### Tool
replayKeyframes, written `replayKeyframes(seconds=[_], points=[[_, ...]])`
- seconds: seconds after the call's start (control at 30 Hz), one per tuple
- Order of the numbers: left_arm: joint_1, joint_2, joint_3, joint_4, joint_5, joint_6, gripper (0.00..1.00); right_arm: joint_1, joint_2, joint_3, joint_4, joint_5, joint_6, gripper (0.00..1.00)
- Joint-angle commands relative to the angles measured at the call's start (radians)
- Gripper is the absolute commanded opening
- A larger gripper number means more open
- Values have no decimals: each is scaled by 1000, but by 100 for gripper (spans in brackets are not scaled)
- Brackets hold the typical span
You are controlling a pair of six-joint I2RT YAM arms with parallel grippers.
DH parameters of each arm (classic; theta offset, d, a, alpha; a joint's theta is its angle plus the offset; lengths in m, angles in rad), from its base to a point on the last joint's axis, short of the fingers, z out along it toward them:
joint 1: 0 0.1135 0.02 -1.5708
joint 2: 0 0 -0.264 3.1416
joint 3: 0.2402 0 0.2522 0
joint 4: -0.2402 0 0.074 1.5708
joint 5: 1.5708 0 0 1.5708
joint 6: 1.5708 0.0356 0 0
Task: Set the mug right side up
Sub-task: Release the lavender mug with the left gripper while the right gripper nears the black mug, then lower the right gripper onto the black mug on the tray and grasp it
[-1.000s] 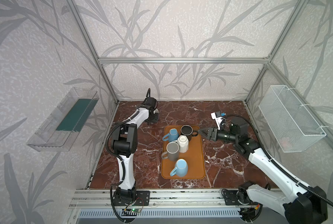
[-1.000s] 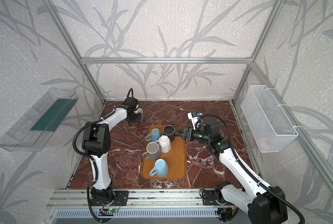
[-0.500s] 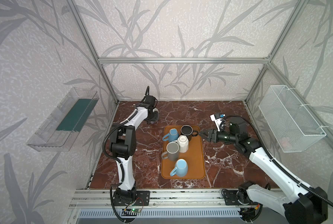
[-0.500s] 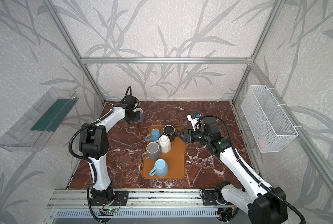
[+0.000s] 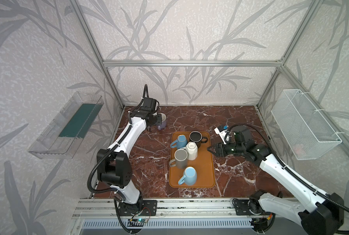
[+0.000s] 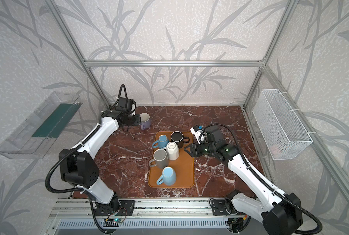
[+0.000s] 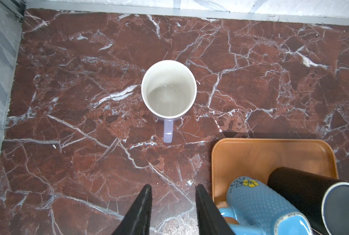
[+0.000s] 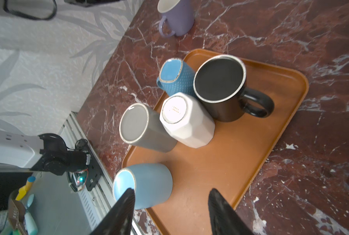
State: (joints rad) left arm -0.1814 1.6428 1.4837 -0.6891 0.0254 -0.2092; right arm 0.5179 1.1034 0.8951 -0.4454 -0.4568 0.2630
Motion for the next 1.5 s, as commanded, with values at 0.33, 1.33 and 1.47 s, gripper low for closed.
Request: replayKeyframes(seconds=[0.33, 1.33, 1.47], points=[[-29, -170, -132, -39, 67, -80, 39, 15, 235, 205, -128, 258, -209, 59], [-32, -306, -229, -73, 31, -55, 40, -136, 736, 409, -8, -19, -644, 56], [-32, -312, -227, -79, 30, -54, 41, -136, 774, 451, -33, -14, -664, 56]])
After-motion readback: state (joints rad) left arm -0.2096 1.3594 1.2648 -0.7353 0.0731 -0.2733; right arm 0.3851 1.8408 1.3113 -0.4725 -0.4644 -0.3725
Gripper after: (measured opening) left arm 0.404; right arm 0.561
